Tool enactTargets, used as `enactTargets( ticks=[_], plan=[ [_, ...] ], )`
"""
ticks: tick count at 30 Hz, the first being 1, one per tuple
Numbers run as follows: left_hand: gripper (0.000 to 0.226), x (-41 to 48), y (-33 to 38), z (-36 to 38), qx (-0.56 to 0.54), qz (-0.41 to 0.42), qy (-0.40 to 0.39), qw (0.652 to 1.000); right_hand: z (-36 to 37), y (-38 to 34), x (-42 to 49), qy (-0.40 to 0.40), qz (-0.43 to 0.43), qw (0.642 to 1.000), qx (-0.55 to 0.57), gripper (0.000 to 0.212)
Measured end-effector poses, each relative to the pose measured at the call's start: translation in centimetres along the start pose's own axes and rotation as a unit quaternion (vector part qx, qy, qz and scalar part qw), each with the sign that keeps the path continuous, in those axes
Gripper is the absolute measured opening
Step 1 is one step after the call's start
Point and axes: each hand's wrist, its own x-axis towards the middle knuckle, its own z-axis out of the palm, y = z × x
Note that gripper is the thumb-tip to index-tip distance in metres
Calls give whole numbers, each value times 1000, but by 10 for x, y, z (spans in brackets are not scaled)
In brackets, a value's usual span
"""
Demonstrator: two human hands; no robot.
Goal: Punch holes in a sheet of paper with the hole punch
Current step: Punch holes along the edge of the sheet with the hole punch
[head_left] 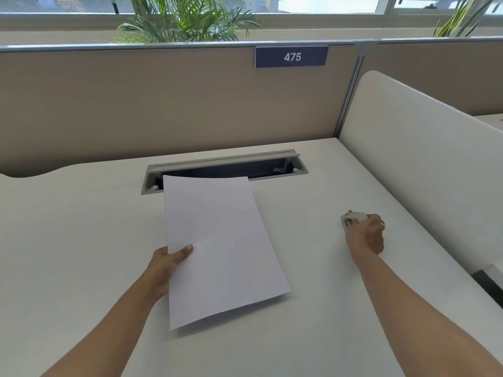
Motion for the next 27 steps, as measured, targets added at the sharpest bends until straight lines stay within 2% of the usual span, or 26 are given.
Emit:
enactTargets(
  ticks=[5,8,11,14,16,19,27],
  plan=[
    [10,-5,1,-5,-1,9,6,1000,8,-8,-23,-15,-47,998,43,37],
    [10,-10,6,-14,-4,16,13,1000,12,-17,-41,-95,-52,985,137,35],
    [14,-15,12,-24,-5,22,10,1000,15,-27,-64,-244,-6,936,254,30],
    [16,-21,19,-35,2,28,5,1000,16,-34,-91,-372,54,862,340,6],
    [18,-27,23,-43,9,29,4,1000,18,-36,-108,-424,69,822,375,10],
    [20,-34,26,-55,20,31,7,999,22,-39,-127,-460,58,791,399,11],
    [27,-45,33,-69,56,33,1,998,26,-43,-150,-492,-22,780,386,9]
  ],
)
